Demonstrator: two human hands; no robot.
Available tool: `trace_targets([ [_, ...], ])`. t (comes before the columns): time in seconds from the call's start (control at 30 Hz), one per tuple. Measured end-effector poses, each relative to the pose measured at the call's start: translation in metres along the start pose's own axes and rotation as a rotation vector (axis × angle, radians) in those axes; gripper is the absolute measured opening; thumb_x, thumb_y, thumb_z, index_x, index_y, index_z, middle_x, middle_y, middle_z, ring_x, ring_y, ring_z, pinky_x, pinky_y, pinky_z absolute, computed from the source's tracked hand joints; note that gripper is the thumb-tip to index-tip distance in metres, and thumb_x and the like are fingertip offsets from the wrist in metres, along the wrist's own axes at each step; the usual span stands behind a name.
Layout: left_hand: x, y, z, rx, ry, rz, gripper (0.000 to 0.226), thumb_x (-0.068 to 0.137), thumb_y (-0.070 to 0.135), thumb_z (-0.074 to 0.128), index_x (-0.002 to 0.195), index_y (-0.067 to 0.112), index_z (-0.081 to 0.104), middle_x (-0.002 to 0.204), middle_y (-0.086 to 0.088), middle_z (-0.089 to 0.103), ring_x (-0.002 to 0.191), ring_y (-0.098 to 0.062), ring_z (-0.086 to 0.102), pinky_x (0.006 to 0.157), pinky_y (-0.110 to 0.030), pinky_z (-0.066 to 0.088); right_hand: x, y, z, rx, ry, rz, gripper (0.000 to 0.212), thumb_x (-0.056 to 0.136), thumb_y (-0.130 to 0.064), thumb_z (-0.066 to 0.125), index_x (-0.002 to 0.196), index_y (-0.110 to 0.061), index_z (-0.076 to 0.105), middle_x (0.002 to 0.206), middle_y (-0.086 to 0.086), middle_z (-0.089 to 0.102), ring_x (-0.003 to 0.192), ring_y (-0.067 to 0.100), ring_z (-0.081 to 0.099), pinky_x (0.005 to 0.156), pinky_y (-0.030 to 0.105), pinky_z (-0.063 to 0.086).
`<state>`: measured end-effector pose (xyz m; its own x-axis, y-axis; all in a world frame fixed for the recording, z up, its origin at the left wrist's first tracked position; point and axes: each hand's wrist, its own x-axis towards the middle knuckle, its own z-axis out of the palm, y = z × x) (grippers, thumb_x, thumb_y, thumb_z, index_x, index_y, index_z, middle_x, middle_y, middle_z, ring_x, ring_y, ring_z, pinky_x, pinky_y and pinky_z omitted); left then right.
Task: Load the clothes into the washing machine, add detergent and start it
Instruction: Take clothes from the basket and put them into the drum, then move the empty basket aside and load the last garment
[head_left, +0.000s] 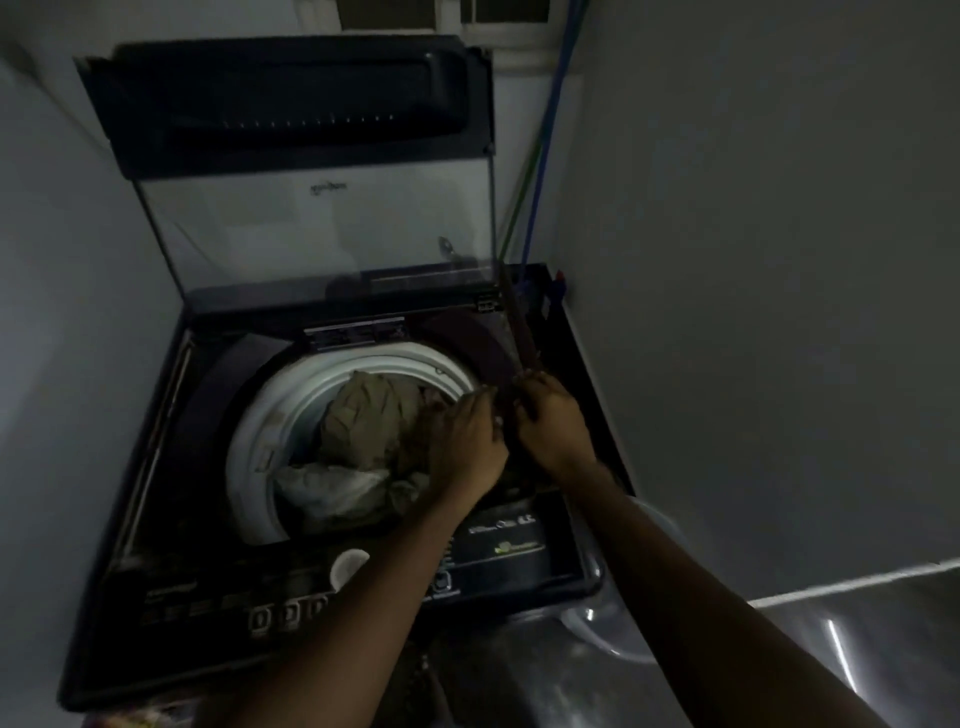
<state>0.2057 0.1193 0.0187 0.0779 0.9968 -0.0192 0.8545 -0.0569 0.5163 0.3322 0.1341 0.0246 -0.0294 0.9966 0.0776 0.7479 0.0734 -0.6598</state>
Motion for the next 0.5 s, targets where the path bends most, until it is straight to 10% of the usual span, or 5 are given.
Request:
trace_targets([
  [0.5,-0.135,0.151,0.154,-0.078,-0.019,0.095,0.047,0.096,0.019,0.052,0.143,0.018,0.045,0.147,0.001,0.048,0.141,-0.016,0.037,0.115,-0.033,0.031,-0.167,0.188,-0.094,-0.024,-0.043,0.065,0.036,0.093,-0.012,0.048,0.128,-0.012,0.057,0.128,0.008,0.06,0.114,0.023,0.058,0.09,0.023,0.044],
])
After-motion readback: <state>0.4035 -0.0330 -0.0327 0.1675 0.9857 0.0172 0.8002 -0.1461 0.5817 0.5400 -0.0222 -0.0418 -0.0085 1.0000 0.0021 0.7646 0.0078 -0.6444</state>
